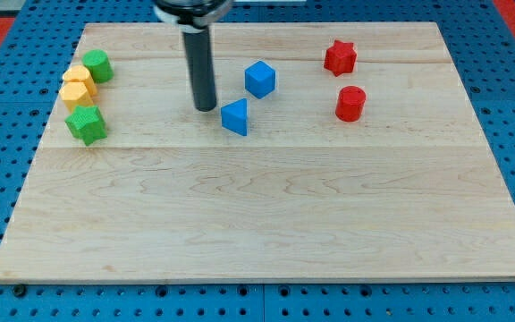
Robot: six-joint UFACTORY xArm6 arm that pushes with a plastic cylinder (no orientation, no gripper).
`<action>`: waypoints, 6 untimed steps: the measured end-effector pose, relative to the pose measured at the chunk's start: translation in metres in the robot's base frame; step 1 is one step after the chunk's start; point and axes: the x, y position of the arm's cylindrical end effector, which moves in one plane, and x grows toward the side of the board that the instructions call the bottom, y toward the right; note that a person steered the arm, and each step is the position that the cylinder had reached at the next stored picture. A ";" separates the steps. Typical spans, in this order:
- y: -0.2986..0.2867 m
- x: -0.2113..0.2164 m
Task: Place the blue triangle below the red circle
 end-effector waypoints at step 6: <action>0.089 0.044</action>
